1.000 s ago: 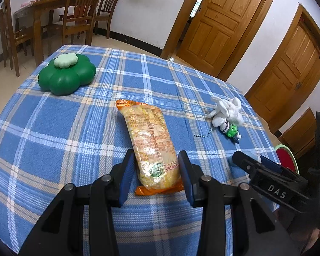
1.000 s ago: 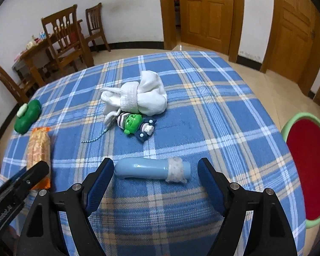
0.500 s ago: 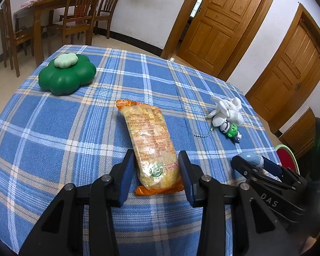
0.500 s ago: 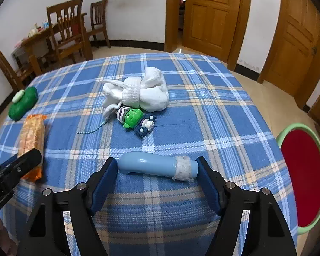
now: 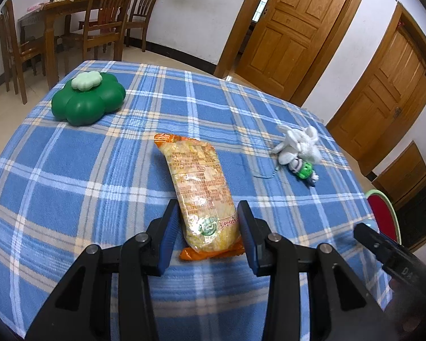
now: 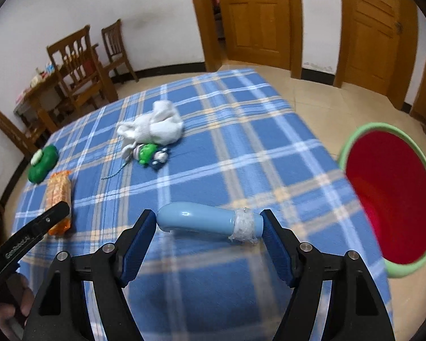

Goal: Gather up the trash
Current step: 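Carry both items toward the red bucket and open the right tool to drop the bottle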

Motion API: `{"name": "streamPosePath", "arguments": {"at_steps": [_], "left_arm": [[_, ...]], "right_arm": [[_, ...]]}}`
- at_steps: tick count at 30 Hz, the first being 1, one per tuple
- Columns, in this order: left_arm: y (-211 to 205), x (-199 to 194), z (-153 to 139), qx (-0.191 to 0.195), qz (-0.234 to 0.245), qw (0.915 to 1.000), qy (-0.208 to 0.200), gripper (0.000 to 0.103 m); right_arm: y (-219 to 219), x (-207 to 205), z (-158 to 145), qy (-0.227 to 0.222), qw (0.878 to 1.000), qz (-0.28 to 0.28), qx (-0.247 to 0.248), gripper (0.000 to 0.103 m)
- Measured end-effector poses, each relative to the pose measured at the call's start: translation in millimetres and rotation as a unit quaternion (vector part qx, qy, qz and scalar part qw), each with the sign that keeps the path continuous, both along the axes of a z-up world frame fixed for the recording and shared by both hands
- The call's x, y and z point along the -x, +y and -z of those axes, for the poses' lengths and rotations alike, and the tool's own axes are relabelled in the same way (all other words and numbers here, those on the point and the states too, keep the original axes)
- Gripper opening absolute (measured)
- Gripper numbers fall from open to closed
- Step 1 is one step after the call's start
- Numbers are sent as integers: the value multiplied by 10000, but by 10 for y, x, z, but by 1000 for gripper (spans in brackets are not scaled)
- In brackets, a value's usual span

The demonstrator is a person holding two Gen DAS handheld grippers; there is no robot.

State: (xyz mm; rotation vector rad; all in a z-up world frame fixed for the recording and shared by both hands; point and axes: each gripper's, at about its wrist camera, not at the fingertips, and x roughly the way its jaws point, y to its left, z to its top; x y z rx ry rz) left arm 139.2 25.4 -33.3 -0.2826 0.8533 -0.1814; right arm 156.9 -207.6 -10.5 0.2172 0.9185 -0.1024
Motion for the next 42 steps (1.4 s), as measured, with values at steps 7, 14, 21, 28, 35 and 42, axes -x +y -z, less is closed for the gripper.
{"name": "streamPosePath", "arguments": {"at_steps": [7, 14, 21, 28, 35, 42], "left_arm": [[-187, 160, -161, 67, 243, 9997, -62, 42], [-470, 293, -312, 61, 533, 9985, -114, 42], [-838, 397, -447, -68, 876, 9960, -182, 42], [-1335, 455, -521, -199, 1365, 9903, -173, 42], [-1835, 448, -523, -153, 1934, 9810, -86, 42], [-2317, 416, -528, -207, 2360, 9715, -10, 42]], "right_arm": [[-396, 335, -134, -194, 9987, 453, -150, 76], [-858, 587, -163, -318, 9938, 1007, -342, 76], [-1338, 791, -92, -353, 9863, 1519, -543, 76], [-1790, 946, 7, -397, 9760, 1968, -841, 76], [-2180, 1047, 48, -429, 9679, 2279, -968, 76], [-2371, 1128, 63, -499, 9654, 2349, -1017, 79]]}}
